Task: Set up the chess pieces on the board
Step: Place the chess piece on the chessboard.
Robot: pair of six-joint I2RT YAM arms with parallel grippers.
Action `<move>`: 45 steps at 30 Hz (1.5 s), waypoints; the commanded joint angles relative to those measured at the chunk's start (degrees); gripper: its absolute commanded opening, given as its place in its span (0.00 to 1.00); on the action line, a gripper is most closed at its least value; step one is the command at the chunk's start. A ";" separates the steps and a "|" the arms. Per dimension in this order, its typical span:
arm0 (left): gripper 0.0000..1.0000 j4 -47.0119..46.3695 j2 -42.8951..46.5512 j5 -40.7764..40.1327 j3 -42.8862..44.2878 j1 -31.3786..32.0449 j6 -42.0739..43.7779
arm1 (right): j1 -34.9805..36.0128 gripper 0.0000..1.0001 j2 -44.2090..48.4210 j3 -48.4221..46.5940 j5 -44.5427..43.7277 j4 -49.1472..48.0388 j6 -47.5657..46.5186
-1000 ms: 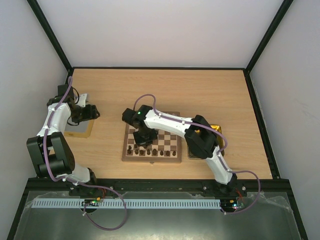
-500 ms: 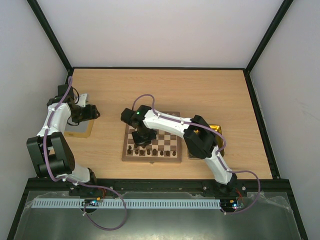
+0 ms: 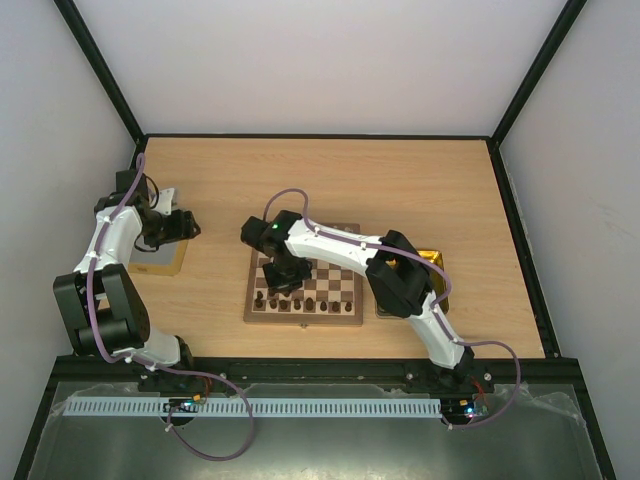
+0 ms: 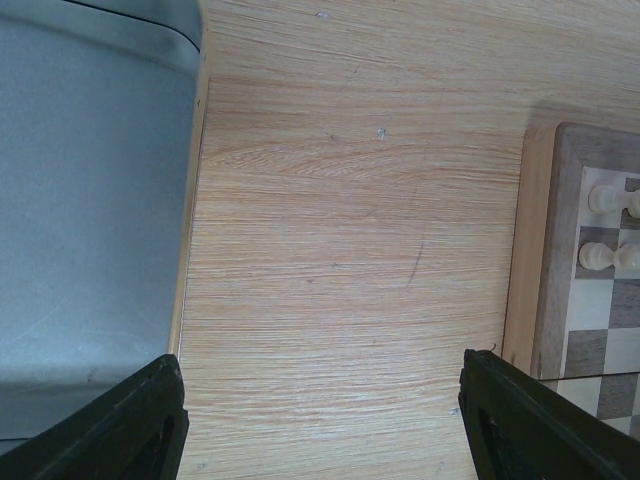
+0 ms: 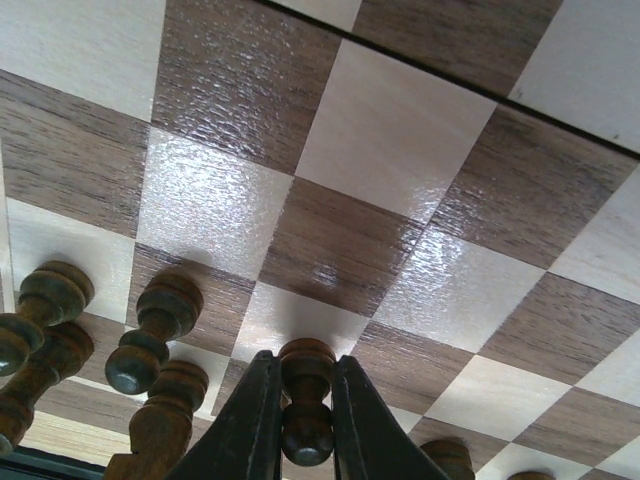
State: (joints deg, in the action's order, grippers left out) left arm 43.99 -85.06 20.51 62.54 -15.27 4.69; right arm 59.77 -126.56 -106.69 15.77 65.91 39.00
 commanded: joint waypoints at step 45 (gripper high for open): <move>0.75 -0.13 1.58 0.49 -0.88 0.18 -0.56 | -0.01 0.19 -2.52 -5.05 -3.87 2.26 -0.11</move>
State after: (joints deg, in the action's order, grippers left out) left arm 43.59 -84.36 20.51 61.95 -15.27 4.62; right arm 60.01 -127.83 -110.06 14.13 65.87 39.05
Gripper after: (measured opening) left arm 0.748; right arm 0.194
